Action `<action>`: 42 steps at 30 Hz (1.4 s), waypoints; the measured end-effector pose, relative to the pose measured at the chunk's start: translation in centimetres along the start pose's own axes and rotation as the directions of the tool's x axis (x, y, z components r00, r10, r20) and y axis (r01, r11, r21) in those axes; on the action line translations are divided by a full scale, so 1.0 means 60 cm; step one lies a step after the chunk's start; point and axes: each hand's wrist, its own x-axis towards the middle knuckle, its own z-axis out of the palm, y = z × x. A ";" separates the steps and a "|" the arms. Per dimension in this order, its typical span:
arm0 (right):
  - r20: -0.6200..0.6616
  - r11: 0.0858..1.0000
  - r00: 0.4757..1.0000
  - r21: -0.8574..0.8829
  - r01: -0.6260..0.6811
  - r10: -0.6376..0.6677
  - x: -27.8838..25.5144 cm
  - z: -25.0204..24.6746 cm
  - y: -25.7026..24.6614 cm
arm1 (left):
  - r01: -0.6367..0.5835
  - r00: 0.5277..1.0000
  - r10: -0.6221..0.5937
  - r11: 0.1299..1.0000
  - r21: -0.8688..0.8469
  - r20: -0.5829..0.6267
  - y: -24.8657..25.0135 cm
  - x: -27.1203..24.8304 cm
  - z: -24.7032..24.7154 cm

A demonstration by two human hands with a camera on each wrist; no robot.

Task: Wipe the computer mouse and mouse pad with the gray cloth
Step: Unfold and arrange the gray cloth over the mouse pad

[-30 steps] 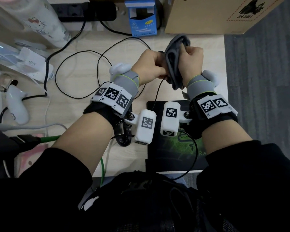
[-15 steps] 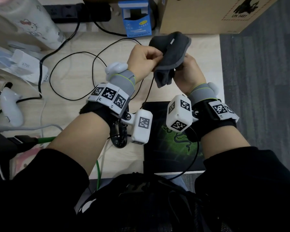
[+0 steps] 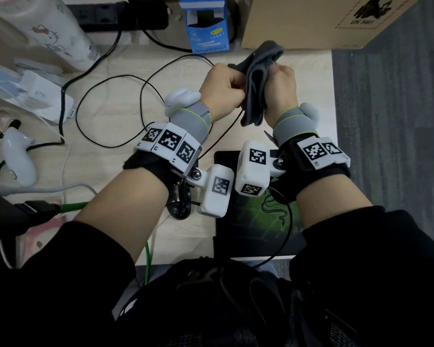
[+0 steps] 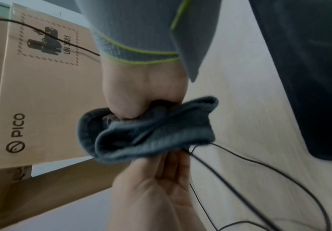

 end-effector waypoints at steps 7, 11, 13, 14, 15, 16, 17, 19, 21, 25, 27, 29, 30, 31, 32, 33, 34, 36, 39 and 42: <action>0.104 0.990 0.986 0.032 -0.134 0.130 0.046 -0.033 0.058 | 0.007 0.992 -0.021 0.993 -0.119 -0.121 -0.010 0.003 -0.013; 0.125 0.992 0.984 0.016 -0.127 0.124 0.005 -0.031 0.037 | 0.007 0.994 -0.018 0.995 -0.099 -0.109 -0.013 0.002 -0.015; 0.188 0.992 0.975 0.003 -0.124 0.121 -0.006 -0.031 0.026 | 0.002 0.997 -0.010 0.995 -0.098 -0.072 -0.011 -0.003 -0.012; 0.242 0.992 0.962 -0.015 -0.123 0.123 -0.012 -0.029 0.016 | -0.002 0.999 -0.003 0.995 -0.095 -0.049 -0.011 -0.004 -0.011; 0.279 0.994 0.954 -0.051 -0.098 0.109 -0.015 -0.027 0.009 | -0.012 0.999 0.010 0.996 -0.093 -0.030 -0.012 -0.004 -0.011; 0.307 0.995 0.947 -0.075 -0.069 0.089 -0.018 -0.026 0.003 | -0.012 1.000 0.010 0.996 -0.085 -0.020 -0.013 -0.003 -0.011; 0.309 0.995 0.949 -0.101 -0.026 0.056 -0.020 -0.025 -0.002 | -0.011 1.000 0.010 0.997 -0.071 -0.015 -0.016 -0.001 -0.011; 0.278 0.988 0.960 -0.140 0.063 -0.022 -0.020 -0.019 -0.004 | -0.015 1.000 0.015 0.999 -0.028 0.004 -0.016 0.002 -0.011; 0.222 0.983 0.973 -0.158 0.093 -0.057 -0.015 -0.012 0.000 | -0.036 0.999 0.036 0.999 0.010 0.024 -0.011 0.002 -0.010; 0.136 0.991 0.988 -0.103 0.090 -0.075 -0.002 -0.002 0.005 | -0.013 0.998 0.007 0.994 0.105 0.054 0.001 0.009 -0.010; 0.094 0.994 0.994 -0.086 0.070 -0.062 0.004 0.005 0.006 | 0.007 0.998 -0.014 0.993 0.121 0.059 0.009 0.015 -0.009; 0.041 0.992 0.998 -0.114 0.059 -0.054 0.009 0.009 0.006 | 0.015 0.998 -0.025 0.987 0.159 0.057 0.014 0.018 -0.008; 0.032 0.991 0.998 -0.123 0.055 -0.052 0.010 0.007 0.004 | 0.021 0.998 -0.032 0.984 0.175 0.059 0.015 0.019 -0.008; 0.032 0.991 0.998 -0.121 0.052 -0.049 0.010 0.004 0.003 | 0.015 0.997 -0.027 0.984 0.176 0.069 0.013 0.019 -0.009; 0.042 0.992 0.998 -0.116 0.050 -0.045 0.010 0.000 0.002 | 0.001 0.996 -0.015 0.987 0.161 0.083 0.009 0.018 -0.012; 0.050 0.993 0.998 -0.106 0.045 -0.040 0.010 -0.005 0.002 | -0.018 0.996 0.006 0.989 0.144 0.086 0.002 0.019 -0.015; 0.063 0.995 0.997 -0.089 0.049 -0.043 0.012 -0.009 0.003 | -0.030 0.997 0.020 0.991 0.131 0.079 -0.003 0.019 -0.018; 0.081 0.993 0.995 -0.104 0.060 -0.051 0.014 -0.014 0.008 | -0.026 0.999 0.022 0.993 0.111 0.042 -0.010 0.019 -0.024; 0.075 0.991 0.997 -0.129 0.038 -0.028 0.019 -0.021 0.016 | -0.048 0.998 0.052 0.996 0.077 -0.042 -0.016 0.020 -0.029; 0.082 0.999 0.996 0.005 -0.045 0.044 0.014 -0.027 0.016 | -0.038 0.995 0.041 0.999 0.037 -0.093 -0.023 0.020 -0.037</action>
